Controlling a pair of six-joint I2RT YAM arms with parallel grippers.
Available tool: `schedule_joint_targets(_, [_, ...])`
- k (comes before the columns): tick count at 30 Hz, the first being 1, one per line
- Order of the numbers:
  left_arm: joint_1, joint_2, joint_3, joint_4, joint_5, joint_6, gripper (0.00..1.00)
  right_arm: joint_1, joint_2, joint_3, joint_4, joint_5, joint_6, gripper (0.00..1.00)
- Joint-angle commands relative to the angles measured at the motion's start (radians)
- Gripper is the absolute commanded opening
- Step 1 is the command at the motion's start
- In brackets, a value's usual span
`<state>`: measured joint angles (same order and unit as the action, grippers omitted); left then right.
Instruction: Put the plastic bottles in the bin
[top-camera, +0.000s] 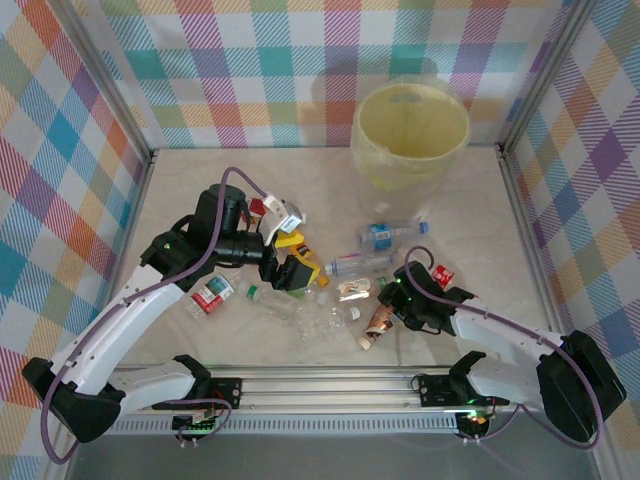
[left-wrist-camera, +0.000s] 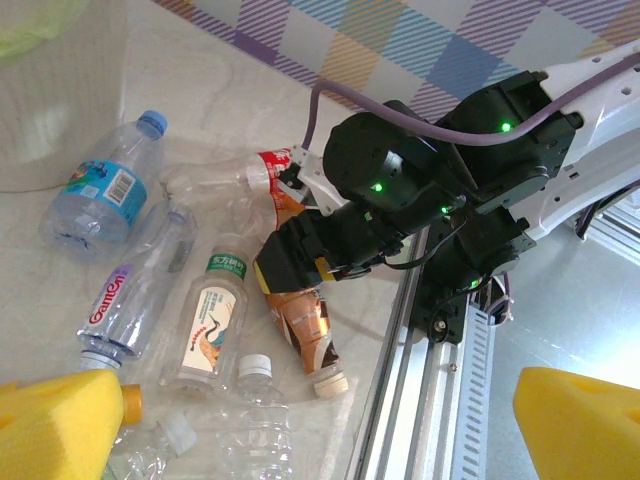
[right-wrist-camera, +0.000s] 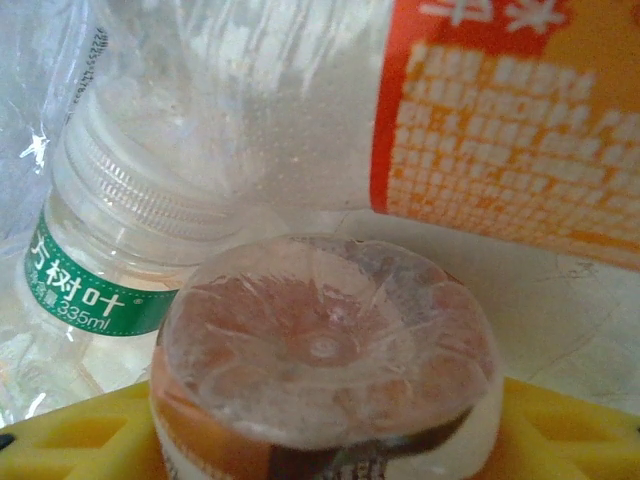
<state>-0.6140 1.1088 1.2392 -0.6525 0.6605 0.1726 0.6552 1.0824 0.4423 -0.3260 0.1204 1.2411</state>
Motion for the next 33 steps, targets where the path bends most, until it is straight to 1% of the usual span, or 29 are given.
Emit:
schedule_joint_targets(1, [-0.013,-0.006,-0.01,0.011,-0.001,-0.01,1.0,0.006,-0.032,-0.013,0.006,0.025,-0.016,0.62])
schedule_joint_targets(6, [-0.013,-0.003,-0.01,0.012,-0.002,-0.012,1.0,0.005,-0.116,-0.01,-0.041,0.054,-0.048,0.58])
schedule_joint_targets(11, [-0.013,-0.003,-0.011,0.015,-0.008,-0.014,1.0,0.005,-0.2,0.012,-0.11,0.087,-0.102,0.57])
schedule_joint_targets(14, [-0.013,-0.008,-0.017,0.028,-0.019,-0.019,1.0,0.006,-0.247,0.059,-0.162,0.11,-0.189,0.57])
schedule_joint_targets(20, [-0.013,-0.039,-0.051,0.084,-0.064,-0.04,1.0,0.006,-0.306,0.187,-0.235,0.154,-0.412,0.55])
schedule_joint_targets(26, [-0.014,-0.077,-0.094,0.16,-0.103,-0.068,1.0,0.005,-0.285,0.363,-0.274,0.225,-0.622,0.55])
schedule_joint_targets(33, [-0.013,-0.092,-0.121,0.209,-0.111,-0.094,1.0,0.004,-0.182,0.622,-0.267,0.358,-0.853,0.55])
